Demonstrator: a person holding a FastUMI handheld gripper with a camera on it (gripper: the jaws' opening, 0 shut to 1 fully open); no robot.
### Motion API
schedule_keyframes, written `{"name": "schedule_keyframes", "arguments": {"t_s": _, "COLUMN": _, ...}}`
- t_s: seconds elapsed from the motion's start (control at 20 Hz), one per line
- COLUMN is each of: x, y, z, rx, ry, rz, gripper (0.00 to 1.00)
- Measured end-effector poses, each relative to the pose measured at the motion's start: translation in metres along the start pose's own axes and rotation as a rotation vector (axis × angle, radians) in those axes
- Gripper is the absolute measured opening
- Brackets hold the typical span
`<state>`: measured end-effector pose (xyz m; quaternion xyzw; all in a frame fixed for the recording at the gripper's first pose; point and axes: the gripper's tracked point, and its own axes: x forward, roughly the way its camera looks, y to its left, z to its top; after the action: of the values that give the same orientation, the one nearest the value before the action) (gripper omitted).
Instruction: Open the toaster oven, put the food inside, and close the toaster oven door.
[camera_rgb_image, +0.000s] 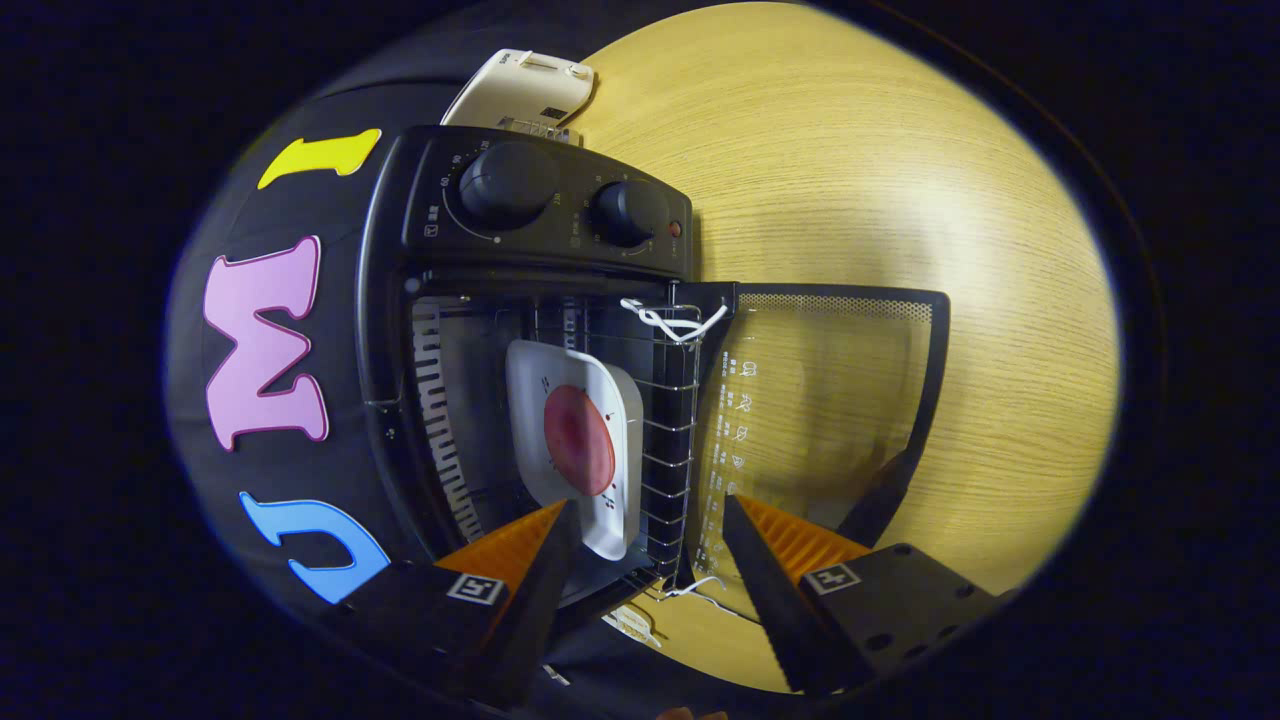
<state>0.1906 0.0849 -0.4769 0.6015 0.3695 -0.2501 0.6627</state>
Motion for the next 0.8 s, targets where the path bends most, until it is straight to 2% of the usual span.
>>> {"name": "schedule_keyframes", "arguments": {"t_s": 0.05, "x": -0.003, "y": -0.004, "z": -0.001, "rx": -0.008, "ry": 0.011, "rz": -0.011, "gripper": 0.99}}
{"name": "schedule_keyframes", "arguments": {"t_s": 0.25, "x": -0.027, "y": -0.012, "z": -0.008, "rx": -0.082, "ry": 0.073, "rz": -0.038, "gripper": 0.99}}
{"name": "schedule_keyframes", "arguments": {"t_s": 0.35, "x": -0.040, "y": -0.021, "z": -0.016, "rx": -0.244, "ry": 0.114, "rz": -0.040, "gripper": 0.99}}
{"name": "schedule_keyframes", "arguments": {"t_s": 0.55, "x": -0.068, "y": -0.038, "z": -0.020, "rx": -0.640, "ry": 0.112, "rz": -0.008, "gripper": 0.99}}
{"name": "schedule_keyframes", "arguments": {"t_s": 0.8, "x": -0.081, "y": -0.072, "z": -0.005, "rx": -1.086, "ry": -0.003, "rz": -0.037, "gripper": 0.99}}
